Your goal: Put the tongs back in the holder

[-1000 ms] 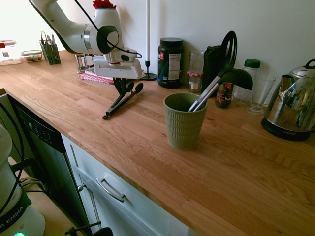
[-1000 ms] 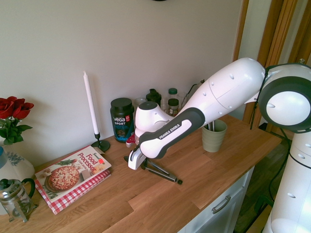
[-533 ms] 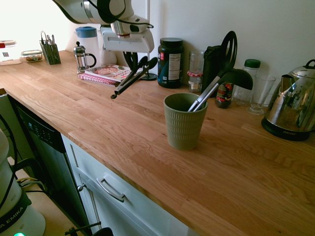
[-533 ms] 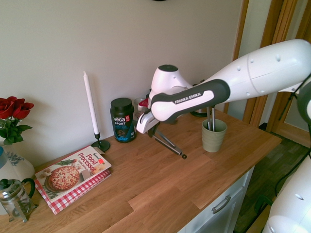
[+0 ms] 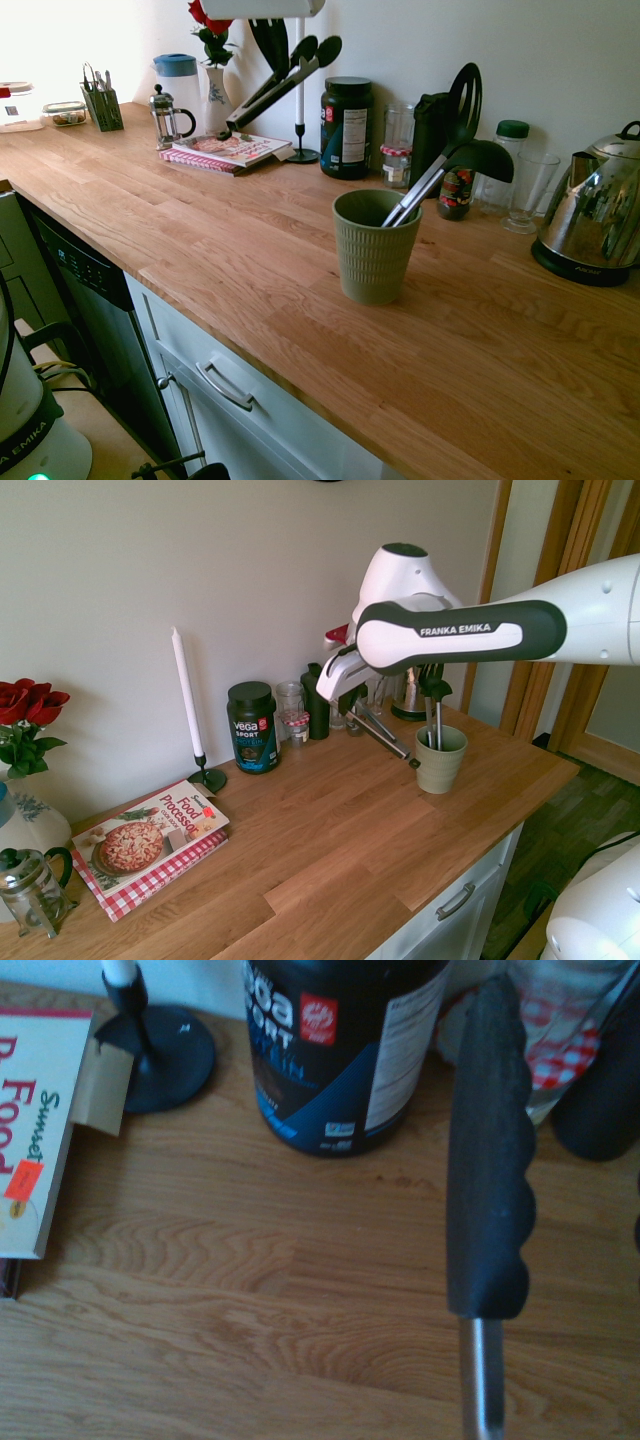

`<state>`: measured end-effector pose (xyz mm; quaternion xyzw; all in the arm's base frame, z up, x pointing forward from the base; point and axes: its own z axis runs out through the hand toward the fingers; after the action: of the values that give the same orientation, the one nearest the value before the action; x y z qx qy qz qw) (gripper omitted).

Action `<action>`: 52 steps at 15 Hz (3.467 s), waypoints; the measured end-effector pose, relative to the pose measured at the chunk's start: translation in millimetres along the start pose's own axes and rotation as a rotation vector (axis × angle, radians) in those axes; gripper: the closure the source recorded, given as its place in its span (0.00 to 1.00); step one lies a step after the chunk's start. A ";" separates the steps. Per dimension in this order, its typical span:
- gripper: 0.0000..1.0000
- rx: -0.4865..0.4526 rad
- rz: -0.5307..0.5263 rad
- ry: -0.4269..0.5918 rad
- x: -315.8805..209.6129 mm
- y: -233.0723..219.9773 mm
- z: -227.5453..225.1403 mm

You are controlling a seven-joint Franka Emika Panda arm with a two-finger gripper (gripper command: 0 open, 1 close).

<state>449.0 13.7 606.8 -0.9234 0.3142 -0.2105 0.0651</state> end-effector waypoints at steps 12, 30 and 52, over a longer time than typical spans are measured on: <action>1.00 0.087 0.246 0.298 88.8 103.6 -98.0; 1.00 -0.067 0.462 0.843 54.1 145.6 50.2; 0.00 -0.097 0.444 0.708 1.8 137.0 139.8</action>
<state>434.6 -97.9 446.6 -0.7061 0.5180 -0.4805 -0.0466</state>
